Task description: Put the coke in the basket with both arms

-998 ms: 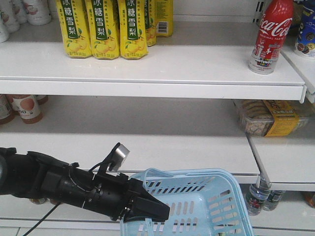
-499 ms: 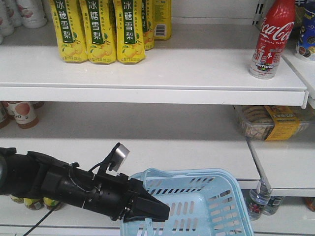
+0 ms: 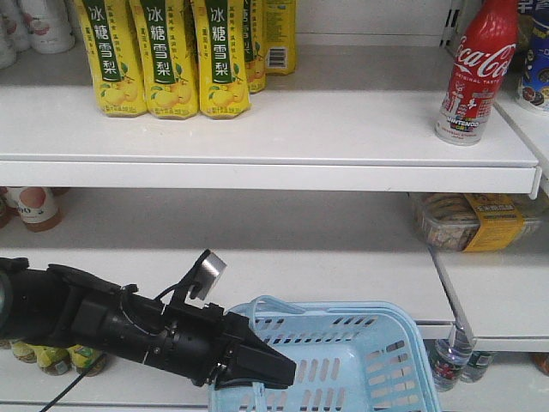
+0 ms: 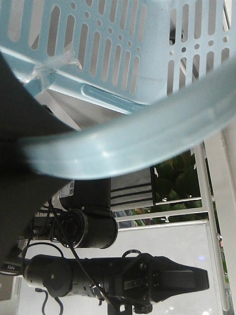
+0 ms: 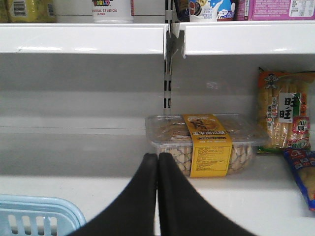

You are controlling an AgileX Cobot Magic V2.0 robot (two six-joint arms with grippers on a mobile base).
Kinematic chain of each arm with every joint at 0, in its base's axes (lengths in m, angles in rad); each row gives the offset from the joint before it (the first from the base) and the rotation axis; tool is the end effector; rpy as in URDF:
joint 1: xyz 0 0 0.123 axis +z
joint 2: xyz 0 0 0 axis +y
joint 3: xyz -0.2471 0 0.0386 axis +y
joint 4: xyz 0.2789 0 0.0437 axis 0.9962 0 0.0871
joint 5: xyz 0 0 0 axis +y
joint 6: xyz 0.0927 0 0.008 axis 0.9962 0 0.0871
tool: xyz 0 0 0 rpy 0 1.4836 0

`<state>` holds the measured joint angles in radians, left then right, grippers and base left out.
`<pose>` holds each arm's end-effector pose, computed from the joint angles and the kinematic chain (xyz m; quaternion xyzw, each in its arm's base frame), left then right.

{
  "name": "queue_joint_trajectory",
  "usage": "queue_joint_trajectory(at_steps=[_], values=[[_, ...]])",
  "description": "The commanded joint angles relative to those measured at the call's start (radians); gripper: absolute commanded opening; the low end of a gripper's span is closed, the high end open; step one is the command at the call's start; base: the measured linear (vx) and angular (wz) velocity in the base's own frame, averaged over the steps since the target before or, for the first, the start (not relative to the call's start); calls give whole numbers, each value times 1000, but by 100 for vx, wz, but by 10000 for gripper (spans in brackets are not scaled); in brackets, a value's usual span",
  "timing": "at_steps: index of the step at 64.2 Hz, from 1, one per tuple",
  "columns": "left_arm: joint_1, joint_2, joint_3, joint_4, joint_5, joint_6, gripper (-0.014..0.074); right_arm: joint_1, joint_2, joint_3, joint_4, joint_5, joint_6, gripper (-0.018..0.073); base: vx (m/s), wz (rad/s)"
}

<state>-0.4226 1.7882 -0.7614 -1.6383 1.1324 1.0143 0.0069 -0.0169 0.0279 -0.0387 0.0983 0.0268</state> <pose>0.2396 -0.2000 0.1115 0.0858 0.8037 -0.5888 0.0024 0.1247 0.0005 0.1959 -0.0053 0.7148 -0.0030 0.6993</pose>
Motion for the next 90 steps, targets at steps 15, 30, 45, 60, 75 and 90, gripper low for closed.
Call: queue_joint_trajectory(at_steps=[15,30,45,60,75,90], values=[[-4,-50,-16,-67,102,7,-6,-5,-6,8,-4,-78,-5,-10,3,0],[-4,-50,-16,-67,102,7,-6,-5,-6,8,-4,-78,-5,-10,2,0],[-4,-50,-16,-67,102,7,-6,-5,-6,8,-4,-78,-5,-10,2,0],[-4,-50,-16,-67,102,7,-6,-5,-6,8,-4,-78,-5,-10,2,0],[-4,-50,-16,-67,102,7,-6,-5,-6,8,-4,-78,-5,-10,2,0],[-4,-50,-16,-67,102,7,-6,-5,-6,8,-4,-78,-5,-10,1,0]])
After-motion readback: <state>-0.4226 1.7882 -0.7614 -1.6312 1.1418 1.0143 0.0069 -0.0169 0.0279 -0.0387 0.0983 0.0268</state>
